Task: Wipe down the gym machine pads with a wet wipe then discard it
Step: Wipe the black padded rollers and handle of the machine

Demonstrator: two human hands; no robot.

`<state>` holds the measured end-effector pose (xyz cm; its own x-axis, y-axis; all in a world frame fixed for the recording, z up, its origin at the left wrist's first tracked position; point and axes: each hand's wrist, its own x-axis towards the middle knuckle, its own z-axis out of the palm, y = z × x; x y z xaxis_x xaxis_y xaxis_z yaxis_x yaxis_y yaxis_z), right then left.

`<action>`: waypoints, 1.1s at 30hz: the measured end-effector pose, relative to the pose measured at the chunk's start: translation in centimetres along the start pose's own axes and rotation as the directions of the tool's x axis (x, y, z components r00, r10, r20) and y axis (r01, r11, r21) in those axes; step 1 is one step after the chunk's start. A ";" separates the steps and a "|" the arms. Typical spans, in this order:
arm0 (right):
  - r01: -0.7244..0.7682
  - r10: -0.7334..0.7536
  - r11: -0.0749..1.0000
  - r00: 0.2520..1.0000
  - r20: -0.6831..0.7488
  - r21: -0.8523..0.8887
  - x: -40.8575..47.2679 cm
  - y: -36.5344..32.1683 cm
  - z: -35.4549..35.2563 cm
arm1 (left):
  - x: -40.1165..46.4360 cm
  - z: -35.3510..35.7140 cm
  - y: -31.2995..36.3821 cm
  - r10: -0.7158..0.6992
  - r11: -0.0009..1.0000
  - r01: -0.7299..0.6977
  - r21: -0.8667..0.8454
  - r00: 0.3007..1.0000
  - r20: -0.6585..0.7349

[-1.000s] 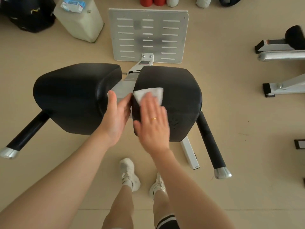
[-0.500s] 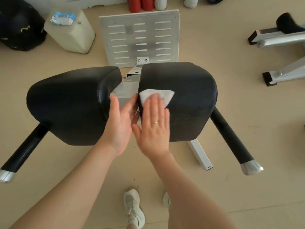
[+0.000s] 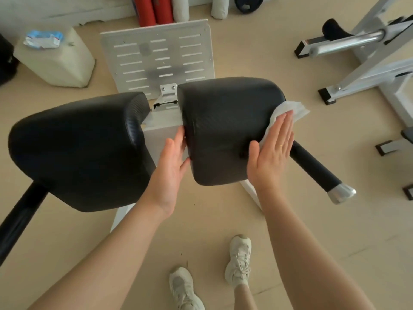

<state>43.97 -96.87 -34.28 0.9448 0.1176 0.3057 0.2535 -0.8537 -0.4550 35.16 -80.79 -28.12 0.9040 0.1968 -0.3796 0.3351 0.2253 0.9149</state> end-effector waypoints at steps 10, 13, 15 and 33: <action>0.410 -0.407 0.912 0.908 -0.100 0.007 -5.3 -7.3 5.5 | 0.2 -0.5 -1.0 0.019 0.999 -0.017 -0.034 0.998 0.063; 0.479 -0.489 0.872 0.861 -0.139 -0.099 -4.9 -5.8 5.9 | 0.4 -0.3 -1.8 0.081 0.996 -0.079 -0.028 0.995 0.062; 0.405 -0.422 0.906 0.889 -0.176 -0.125 -4.0 -4.1 5.1 | 0.5 0.2 -2.0 0.130 0.990 -0.128 -0.053 0.990 0.046; 0.540 -0.524 0.841 0.816 -0.244 0.001 -6.4 -2.4 6.7 | 0.7 2.3 -4.3 0.176 0.978 -0.188 -0.090 0.976 -0.128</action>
<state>38.64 -92.17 -40.72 0.5879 0.4197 0.6916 0.7241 -0.6542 -0.2185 34.99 -83.77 -32.02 0.9073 0.3538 -0.2273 0.1340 0.2690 0.9538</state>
